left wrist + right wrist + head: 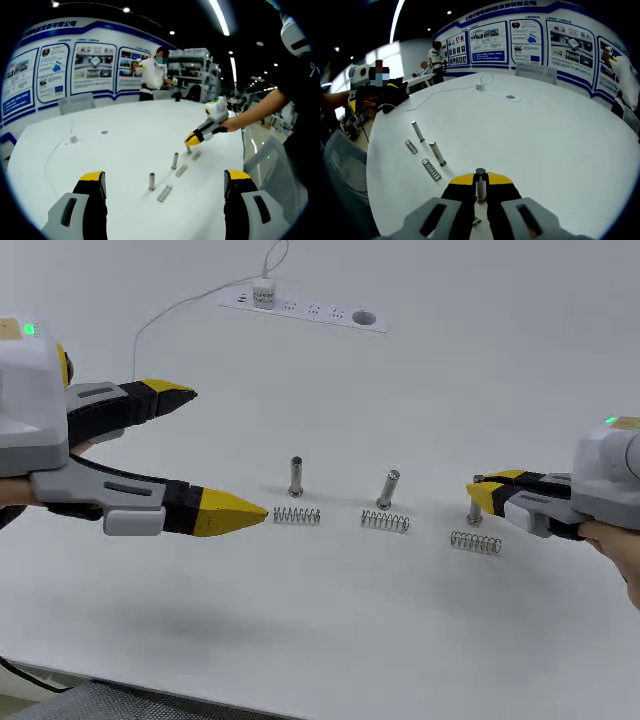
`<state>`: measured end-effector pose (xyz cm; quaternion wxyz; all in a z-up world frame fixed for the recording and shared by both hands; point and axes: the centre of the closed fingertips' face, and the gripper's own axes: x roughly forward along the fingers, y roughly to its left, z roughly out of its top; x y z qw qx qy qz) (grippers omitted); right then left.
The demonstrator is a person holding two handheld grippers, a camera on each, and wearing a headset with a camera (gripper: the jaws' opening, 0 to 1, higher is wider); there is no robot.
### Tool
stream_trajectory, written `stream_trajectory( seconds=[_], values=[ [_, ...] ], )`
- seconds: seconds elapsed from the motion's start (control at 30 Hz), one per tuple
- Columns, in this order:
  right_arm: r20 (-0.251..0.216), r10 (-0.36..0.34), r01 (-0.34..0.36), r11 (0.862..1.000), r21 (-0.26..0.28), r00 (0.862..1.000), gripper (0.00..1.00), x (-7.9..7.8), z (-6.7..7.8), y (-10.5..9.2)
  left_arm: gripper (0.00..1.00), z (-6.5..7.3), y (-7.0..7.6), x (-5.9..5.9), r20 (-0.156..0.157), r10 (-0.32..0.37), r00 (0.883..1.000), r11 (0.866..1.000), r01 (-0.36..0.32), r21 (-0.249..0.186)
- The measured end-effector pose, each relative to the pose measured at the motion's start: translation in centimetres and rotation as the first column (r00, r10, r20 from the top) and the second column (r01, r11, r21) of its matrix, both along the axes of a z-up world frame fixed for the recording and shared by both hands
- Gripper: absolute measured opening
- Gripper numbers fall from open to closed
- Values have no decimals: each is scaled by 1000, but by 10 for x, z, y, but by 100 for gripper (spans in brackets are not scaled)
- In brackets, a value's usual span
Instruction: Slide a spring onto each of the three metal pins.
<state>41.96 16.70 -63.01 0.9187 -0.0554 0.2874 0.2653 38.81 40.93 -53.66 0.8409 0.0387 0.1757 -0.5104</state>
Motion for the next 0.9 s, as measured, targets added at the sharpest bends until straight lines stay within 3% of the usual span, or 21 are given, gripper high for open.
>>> stream_trajectory(
  seconds=[0.43,0.9],
  values=[
    [70,-17,13,999,52,997,8,-9,-2,-3,100,0,-5,-4,-7,0,1000,1000,0,8],
    [95,-38,31,997,74,995,8,-5,1,-2,100,1,-4,-4,-9,1,1000,1000,0,17]
  ],
)
